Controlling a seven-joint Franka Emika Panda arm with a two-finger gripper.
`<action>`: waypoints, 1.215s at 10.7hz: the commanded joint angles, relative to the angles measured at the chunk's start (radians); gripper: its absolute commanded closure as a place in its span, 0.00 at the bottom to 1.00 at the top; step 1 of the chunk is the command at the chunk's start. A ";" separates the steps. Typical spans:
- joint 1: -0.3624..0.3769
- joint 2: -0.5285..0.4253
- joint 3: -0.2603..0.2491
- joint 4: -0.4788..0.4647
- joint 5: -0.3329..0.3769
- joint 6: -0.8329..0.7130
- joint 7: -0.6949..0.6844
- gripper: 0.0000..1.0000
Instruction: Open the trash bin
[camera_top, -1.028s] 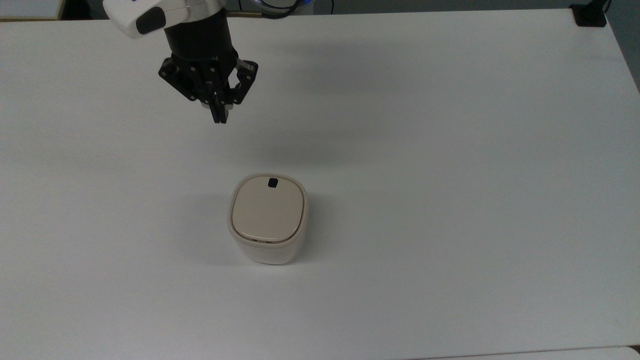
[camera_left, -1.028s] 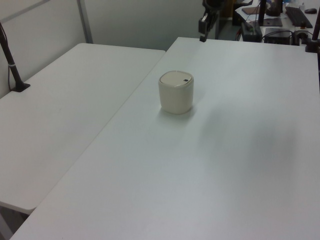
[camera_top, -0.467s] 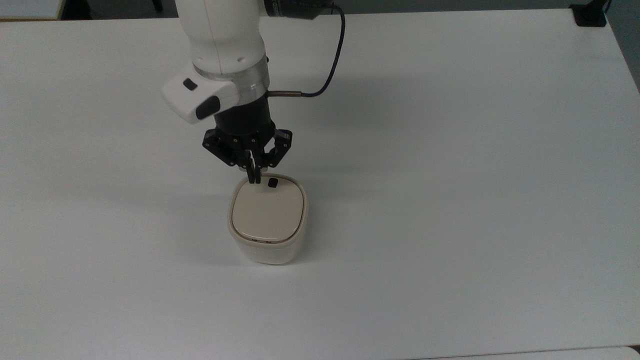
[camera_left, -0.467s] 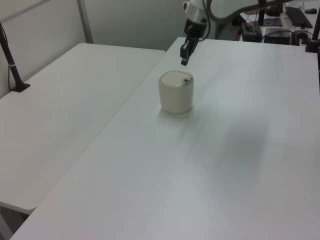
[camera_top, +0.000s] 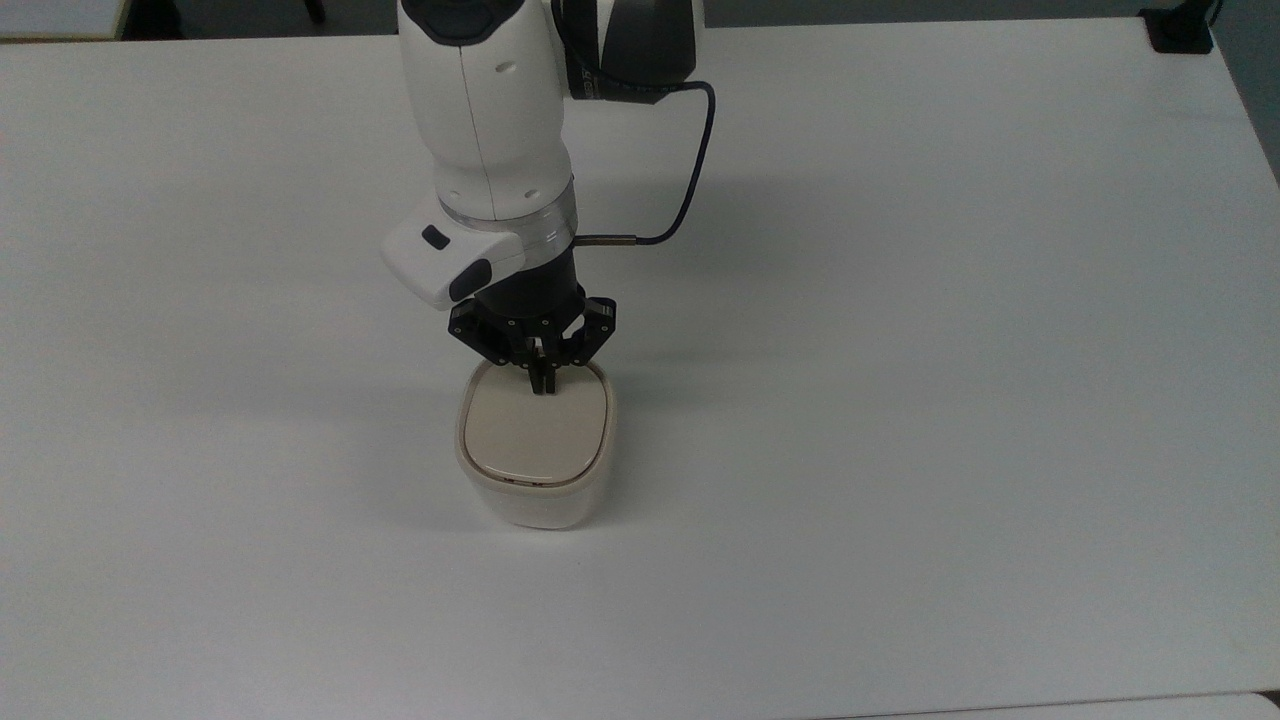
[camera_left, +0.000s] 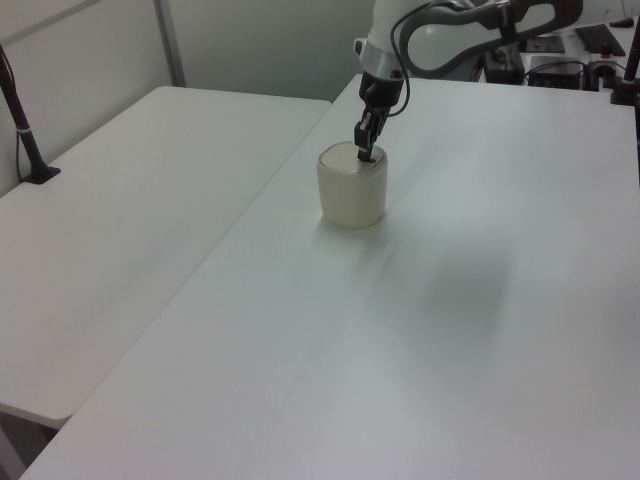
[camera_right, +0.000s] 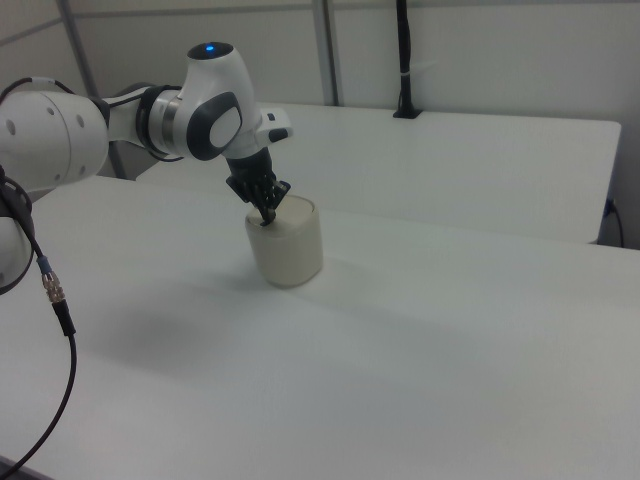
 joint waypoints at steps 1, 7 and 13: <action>0.013 0.018 -0.007 -0.018 -0.001 0.017 -0.008 0.90; -0.013 -0.187 -0.021 -0.017 -0.001 -0.257 -0.008 0.77; -0.021 -0.344 -0.021 -0.021 -0.058 -0.656 -0.005 0.00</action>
